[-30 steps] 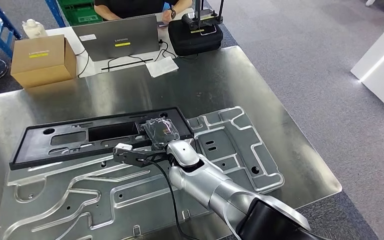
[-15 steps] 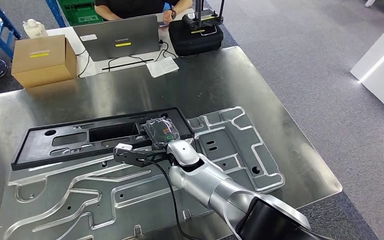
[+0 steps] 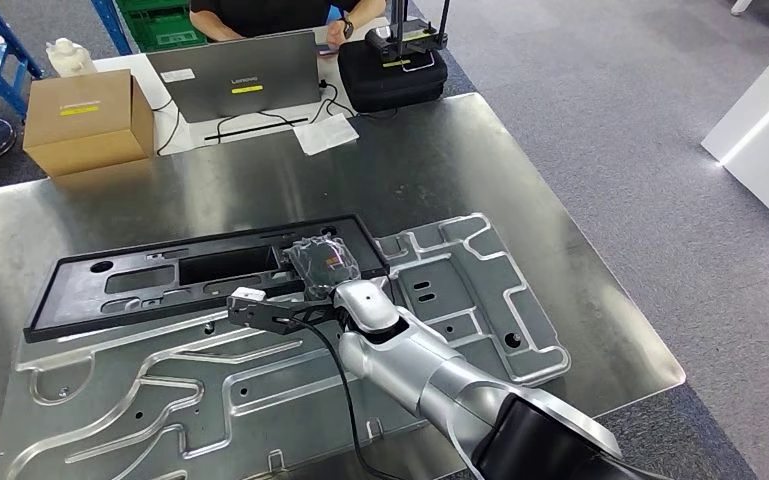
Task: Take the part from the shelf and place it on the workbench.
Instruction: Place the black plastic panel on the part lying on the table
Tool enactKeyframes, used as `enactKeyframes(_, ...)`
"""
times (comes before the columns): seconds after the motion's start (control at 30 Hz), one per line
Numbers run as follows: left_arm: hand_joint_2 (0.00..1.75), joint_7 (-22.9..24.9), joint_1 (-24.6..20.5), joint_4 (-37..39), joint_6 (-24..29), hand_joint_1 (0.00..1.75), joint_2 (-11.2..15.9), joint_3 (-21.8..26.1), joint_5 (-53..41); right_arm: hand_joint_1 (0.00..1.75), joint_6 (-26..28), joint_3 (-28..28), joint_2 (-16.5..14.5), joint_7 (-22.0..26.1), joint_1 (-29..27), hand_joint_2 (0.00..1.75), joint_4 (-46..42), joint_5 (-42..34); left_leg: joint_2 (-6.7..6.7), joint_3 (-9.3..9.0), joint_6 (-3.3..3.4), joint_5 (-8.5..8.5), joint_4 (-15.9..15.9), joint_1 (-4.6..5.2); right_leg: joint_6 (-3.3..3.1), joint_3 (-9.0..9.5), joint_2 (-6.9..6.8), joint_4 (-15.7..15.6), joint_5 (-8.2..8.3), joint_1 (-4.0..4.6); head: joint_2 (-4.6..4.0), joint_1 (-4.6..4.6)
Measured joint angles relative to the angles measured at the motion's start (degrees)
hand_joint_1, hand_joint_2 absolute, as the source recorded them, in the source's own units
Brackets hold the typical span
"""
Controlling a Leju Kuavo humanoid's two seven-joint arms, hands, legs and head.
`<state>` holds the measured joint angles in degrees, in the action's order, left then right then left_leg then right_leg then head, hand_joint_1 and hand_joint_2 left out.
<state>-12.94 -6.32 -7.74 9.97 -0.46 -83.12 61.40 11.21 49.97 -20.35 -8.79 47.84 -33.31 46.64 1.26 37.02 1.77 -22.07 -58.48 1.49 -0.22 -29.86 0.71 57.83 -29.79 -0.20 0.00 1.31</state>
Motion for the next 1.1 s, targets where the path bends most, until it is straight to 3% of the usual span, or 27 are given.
enactKeyframes(0.3, 1.75, -0.9, 0.0, 0.0, 0.0, 0.0, 0.0, -0.1, 0.2, 1.75, -1.4, 0.1, 0.0, -0.6, 0.9, 1.75, 1.0, -0.2, 0.01, -0.05, 0.0, 0.0, 0.0, 0.0, 0.0, 0.04, -0.01, 0.0, 0.0, 0.0, 0.0, 0.0)
enactKeyframes(0.53, 1.75, -5.2, 0.5, 0.0, -0.1, 0.0, 0.0, 0.5, 3.4, 1.75, -3.5, 0.8, 0.0, 3.2, 0.6, 1.75, 0.4, 0.9, -0.01, -0.07, 0.0, 0.0, 0.0, 0.0, 0.0, 0.07, 0.02, 0.0, 0.0, 0.0, 0.0, 0.0)
enactKeyframes(0.8, 1.75, -5.4, 0.6, 0.0, 0.2, 0.0, 0.2, 0.6, 4.0, 1.75, -8.2, 7.6, -0.3, 3.3, -0.6, 1.75, -6.3, -4.6, -0.04, -0.08, -0.01, -0.01, 0.0, -0.02, 0.0, 0.06, 0.04, 0.0, 0.0, 0.0, 0.0, 0.01)
enactKeyframes(1.1, 1.75, -5.4, 0.6, 0.0, 0.4, 0.0, 0.2, 0.6, 4.0, 1.75, -7.1, 12.7, -0.5, 2.9, -0.8, 1.75, -7.4, -6.9, -0.01, -0.08, -0.02, -0.01, 0.0, -0.06, -0.02, 0.06, 0.01, 0.0, -0.01, 0.0, 0.0, 0.0)
